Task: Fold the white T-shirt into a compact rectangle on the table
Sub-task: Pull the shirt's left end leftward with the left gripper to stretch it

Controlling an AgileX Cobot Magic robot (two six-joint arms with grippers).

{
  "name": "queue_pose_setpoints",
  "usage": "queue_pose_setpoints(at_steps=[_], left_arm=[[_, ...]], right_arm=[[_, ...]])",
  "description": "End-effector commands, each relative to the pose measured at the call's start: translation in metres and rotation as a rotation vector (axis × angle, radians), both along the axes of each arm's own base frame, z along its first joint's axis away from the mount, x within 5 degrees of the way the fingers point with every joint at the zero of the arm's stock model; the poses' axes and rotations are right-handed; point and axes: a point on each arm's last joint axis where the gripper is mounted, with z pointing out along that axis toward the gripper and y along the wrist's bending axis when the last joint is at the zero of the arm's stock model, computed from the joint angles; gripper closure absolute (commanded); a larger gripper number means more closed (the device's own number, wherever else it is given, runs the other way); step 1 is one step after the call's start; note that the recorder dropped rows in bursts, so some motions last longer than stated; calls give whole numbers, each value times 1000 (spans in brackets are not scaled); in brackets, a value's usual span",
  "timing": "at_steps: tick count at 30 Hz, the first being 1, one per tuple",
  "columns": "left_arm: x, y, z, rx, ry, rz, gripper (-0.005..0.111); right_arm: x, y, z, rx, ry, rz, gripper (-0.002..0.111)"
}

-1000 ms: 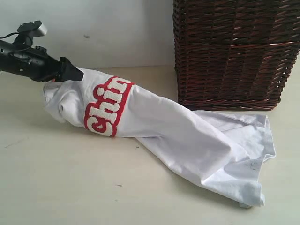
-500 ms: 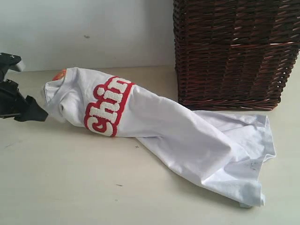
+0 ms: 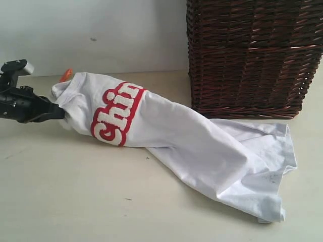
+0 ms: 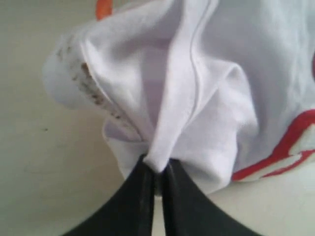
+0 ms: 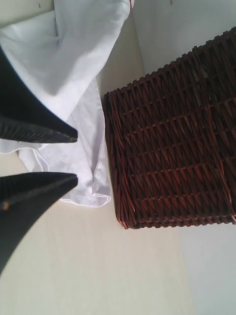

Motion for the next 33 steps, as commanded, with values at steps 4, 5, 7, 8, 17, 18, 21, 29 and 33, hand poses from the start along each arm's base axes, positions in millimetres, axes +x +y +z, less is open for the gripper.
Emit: queue_pose_setpoints(at_steps=[4,5,7,8,17,18,21,29,33], left_arm=[[-10,-11,25,-163,25,-76,107],[-12,-12,31,-193,33,-80,107],[-19,-10,52,-265,36,-96,107],[-23,-10,63,-303,37,-100,107],[-26,3,143,-603,142,-68,107],[-24,4,147,-621,117,-66,107],[-22,3,150,-589,79,-95,107],[-22,9,156,-635,142,-30,107],[-19,12,163,-731,136,18,107]], right_arm=[[0,0,-2,1,6,1,85],[0,0,-2,1,6,1,85],[0,0,-2,1,6,1,85],[0,0,-2,1,6,1,85],[0,0,-2,1,6,1,85],[0,0,-2,1,6,1,85],[0,0,-2,1,6,1,85],[0,0,-2,1,8,1,85],[0,0,-2,1,8,1,85]])
